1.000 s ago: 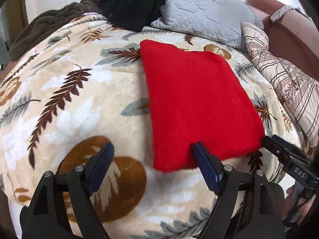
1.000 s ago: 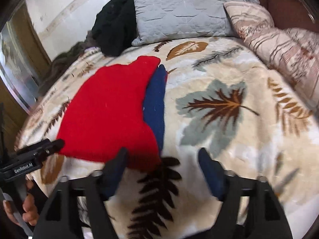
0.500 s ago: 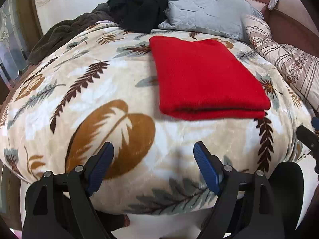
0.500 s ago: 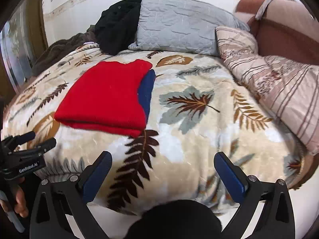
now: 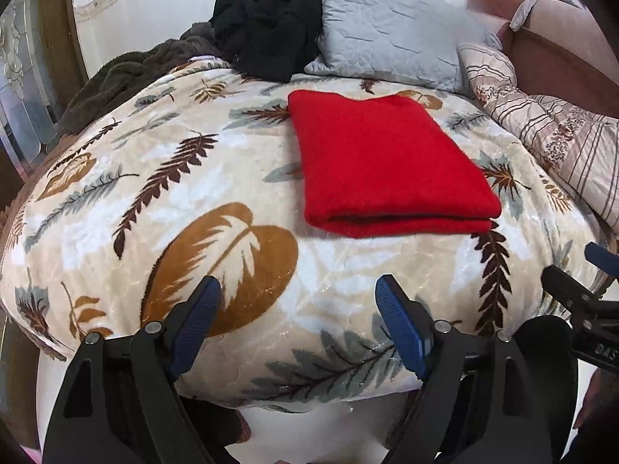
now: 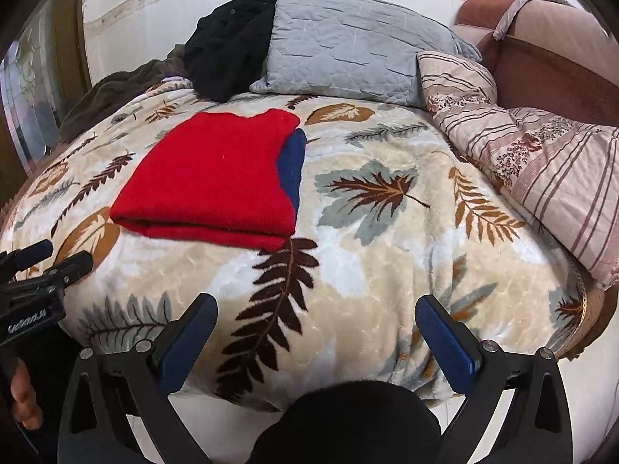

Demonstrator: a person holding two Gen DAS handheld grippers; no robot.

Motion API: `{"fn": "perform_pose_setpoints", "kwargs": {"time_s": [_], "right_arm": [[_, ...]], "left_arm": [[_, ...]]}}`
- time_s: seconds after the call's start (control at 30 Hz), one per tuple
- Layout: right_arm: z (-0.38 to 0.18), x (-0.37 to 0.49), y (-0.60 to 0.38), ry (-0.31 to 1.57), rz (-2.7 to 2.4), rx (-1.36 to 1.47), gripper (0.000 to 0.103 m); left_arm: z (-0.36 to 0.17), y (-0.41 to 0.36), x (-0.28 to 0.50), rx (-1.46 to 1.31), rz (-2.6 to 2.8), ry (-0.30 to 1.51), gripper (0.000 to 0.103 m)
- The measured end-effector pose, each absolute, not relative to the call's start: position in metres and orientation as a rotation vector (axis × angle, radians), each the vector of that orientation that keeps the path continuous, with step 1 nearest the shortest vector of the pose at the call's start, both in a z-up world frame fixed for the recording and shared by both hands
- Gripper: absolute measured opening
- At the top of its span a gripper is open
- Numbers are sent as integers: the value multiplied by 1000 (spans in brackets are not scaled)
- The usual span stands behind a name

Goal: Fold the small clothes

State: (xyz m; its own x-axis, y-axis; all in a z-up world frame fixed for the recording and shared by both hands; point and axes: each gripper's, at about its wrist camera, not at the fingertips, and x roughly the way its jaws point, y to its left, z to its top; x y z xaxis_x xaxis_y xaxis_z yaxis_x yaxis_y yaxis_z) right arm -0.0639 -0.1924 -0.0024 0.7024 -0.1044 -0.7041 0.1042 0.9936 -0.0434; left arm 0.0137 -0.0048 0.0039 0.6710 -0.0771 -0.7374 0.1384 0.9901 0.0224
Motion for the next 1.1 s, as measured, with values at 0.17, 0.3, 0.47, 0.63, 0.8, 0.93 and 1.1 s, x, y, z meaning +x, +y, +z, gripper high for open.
{"fn": "perform_pose_setpoints", "kwargs": {"time_s": [0.17, 0.3, 0.47, 0.63, 0.8, 0.93, 1.1], "right_arm": [[3, -61, -192, 773, -121, -15, 103], [5, -59, -193, 769, -127, -23, 103], [3, -59, -195, 775, -127, -12, 103], [2, -58, -198, 780, -125, -9, 103], [2, -59, -201, 777, -129, 1, 103], [2, -59, -206, 778, -138, 12, 103], [1, -59, -213, 782, -145, 27, 103]], "left_arm": [[10, -1, 13, 65, -127, 830, 83], [13, -3, 9, 70, -138, 825, 83], [16, -8, 4, 72, -153, 820, 83], [19, -15, 1, 76, -179, 822, 83], [21, -23, -3, 64, -208, 822, 83], [23, -29, -6, 78, -207, 814, 83], [23, -32, -6, 86, -203, 820, 84]]}}
